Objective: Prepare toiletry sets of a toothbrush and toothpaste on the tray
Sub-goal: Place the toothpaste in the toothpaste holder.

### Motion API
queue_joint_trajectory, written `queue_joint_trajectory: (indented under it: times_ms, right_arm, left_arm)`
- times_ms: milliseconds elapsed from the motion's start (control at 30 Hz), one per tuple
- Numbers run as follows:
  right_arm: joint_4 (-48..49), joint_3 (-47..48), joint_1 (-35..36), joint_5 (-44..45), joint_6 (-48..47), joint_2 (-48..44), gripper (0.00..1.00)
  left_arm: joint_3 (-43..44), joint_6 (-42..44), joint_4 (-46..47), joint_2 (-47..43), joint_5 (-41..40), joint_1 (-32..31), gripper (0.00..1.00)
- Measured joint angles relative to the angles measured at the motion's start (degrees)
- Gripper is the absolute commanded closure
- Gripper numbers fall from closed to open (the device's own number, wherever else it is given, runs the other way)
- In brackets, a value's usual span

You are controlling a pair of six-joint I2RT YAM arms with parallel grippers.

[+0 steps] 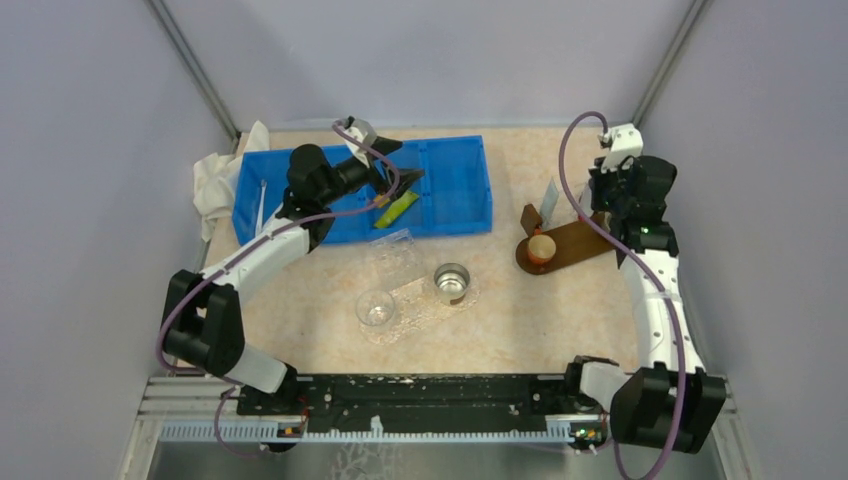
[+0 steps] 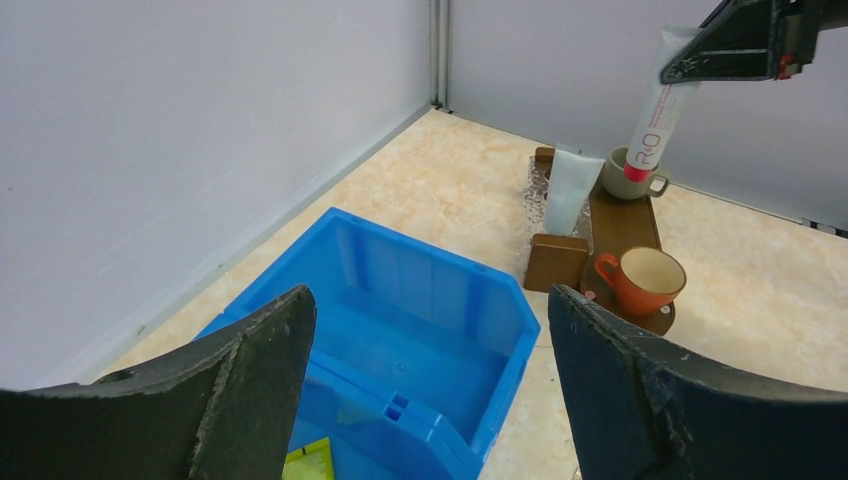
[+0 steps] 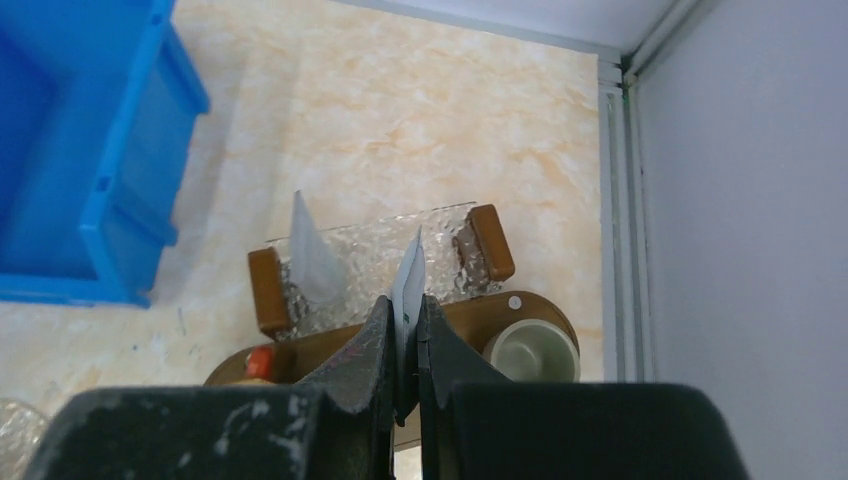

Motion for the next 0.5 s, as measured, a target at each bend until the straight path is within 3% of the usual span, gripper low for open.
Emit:
queue_joint_trajectory:
  times_ms: [300, 500]
  right_arm:
    - [15.5, -1.7, 0.0, 2.0, 8.0, 9.7, 1.0]
    - [17.7, -1.7, 0.0, 0.8, 10.0, 14.6, 1.0]
  left_arm:
    - [-0.8, -0.1, 0.3, 0.0, 0.2, 1.5, 0.1]
    - [-1.0, -0.4, 0.7, 0.0, 0.7, 1.9, 0.1]
